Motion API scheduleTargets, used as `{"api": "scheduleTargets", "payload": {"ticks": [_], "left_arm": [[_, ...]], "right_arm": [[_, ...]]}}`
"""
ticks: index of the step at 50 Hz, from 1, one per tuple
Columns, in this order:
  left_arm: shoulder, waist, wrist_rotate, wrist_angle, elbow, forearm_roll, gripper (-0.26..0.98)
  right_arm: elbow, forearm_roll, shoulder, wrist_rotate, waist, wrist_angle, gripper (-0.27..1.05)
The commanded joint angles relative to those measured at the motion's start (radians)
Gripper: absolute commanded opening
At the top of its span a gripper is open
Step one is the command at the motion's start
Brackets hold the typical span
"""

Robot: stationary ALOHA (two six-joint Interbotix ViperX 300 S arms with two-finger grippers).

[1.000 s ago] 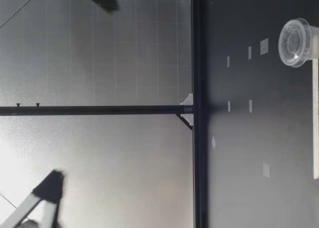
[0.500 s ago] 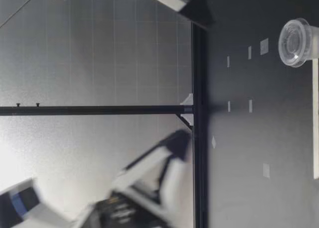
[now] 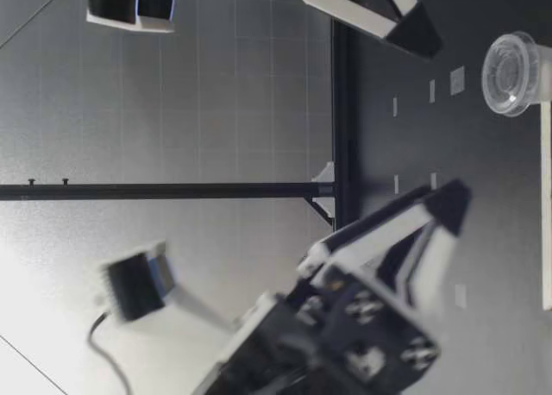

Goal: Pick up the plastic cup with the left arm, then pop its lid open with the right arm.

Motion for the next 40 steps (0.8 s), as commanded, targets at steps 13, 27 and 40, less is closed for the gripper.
{"api": "scheduleTargets", "payload": {"ticks": [13,27,40], "left_arm": [[0.097,-0.002,0.029,-0.032,-0.086,0.003,0.59],[0.144,-0.002,0.035,-0.069,-0.112,0.003,0.59],[0.186,-0.002,0.037,-0.104,-0.143,0.005,0.59]], "right_arm": [[-0.012,0.002,-0.002,0.023,0.006,-0.020,-0.03],[0.009,0.002,0.014,0.052,0.017,-0.048,-0.03],[0.011,0.002,0.032,0.061,0.021,-0.058,-0.03]]}}
